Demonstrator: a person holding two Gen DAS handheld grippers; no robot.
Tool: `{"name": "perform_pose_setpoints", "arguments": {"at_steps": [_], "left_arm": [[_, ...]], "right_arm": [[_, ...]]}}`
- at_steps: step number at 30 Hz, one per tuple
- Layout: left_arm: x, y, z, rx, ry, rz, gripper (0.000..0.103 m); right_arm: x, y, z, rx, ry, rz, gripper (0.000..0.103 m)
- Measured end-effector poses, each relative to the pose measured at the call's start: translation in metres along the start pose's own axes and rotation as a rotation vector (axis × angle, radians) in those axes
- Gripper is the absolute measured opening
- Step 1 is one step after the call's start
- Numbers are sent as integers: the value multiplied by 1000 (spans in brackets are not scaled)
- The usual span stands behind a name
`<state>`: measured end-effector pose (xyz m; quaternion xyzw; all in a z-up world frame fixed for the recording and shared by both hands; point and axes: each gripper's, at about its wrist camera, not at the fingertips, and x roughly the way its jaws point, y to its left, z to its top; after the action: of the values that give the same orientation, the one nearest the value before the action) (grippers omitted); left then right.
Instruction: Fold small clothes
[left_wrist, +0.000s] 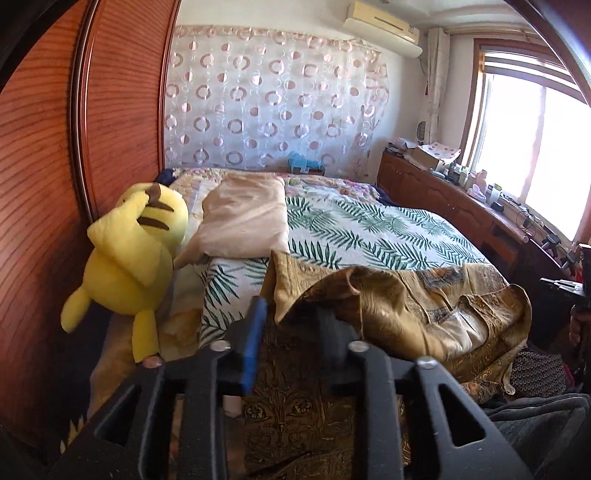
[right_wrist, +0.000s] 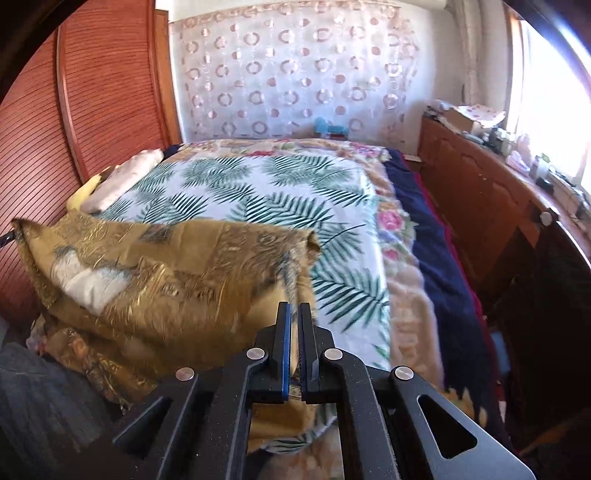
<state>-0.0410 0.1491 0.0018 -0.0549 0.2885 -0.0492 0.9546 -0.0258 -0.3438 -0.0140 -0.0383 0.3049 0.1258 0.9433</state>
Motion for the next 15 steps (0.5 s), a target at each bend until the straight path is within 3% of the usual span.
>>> {"name": "perform_pose_setpoints", "arguments": {"at_steps": [2, 4, 5, 7, 11, 15], "left_arm": [[-1, -2, 4, 14, -20, -2, 46], [3, -3, 9, 20, -20, 1, 74], [6, -4, 11, 25, -20, 1, 77], [14, -5, 15, 38, -16, -11, 77], [33, -9, 22, 53, 9, -8, 78], [60, -7, 28, 73, 44, 20, 78]], "right_arm": [[-9, -1, 4, 2, -22, -17, 5], [-17, -1, 10, -2, -41, -33, 11], [-20, 0, 12, -7, -51, -40, 19], [-20, 2, 17, -13, -63, -56, 32], [-11, 11, 30, -28, -75, -46, 42], [14, 15, 40, -40, -66, -18, 45]]}}
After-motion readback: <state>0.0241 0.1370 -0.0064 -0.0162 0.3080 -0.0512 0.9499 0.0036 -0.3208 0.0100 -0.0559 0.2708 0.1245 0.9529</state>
